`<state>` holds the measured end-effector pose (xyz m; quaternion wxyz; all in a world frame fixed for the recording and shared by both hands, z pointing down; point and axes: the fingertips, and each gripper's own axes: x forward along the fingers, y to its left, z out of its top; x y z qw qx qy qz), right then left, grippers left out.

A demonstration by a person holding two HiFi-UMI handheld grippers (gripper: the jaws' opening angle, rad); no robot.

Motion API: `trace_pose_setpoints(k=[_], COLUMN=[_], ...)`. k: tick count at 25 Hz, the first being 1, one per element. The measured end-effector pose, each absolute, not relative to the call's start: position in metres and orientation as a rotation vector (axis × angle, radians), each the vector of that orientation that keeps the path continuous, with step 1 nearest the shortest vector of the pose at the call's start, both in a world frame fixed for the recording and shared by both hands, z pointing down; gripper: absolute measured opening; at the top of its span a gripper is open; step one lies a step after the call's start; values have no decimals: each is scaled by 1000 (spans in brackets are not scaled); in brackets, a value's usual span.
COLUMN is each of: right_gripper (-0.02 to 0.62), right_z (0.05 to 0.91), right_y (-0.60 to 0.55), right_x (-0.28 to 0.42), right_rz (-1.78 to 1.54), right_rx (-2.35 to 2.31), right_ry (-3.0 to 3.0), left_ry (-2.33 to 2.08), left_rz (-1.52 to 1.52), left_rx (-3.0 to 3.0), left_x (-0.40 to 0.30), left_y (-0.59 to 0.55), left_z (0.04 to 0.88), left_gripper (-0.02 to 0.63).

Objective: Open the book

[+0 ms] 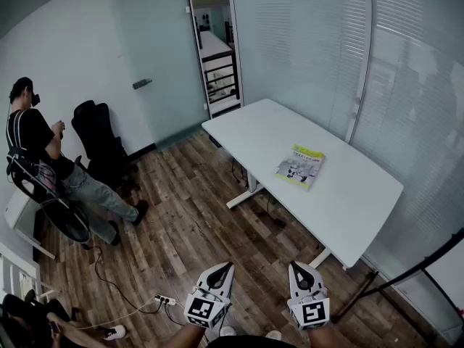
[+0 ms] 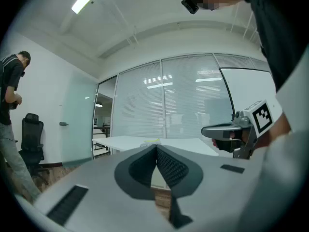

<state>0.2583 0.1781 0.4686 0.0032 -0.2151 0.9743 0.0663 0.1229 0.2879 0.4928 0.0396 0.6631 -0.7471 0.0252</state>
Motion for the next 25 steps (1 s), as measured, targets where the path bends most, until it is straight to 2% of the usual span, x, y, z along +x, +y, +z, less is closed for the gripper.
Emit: trace_pose_setpoints(k=[13,25], right_gripper=[5,6], right_z=[463,489], right_y=[174,206], right_x=[248,204], right_rz=[223,59], right_rx=[-681,-630], right_ry=[3060,3134], left_ry=[-2297,-2288], left_rz=[77,93], left_rx=[2051,2086], left_x=[111,70], left_y=[288,317], left_z=[490,497], left_gripper=[11,11])
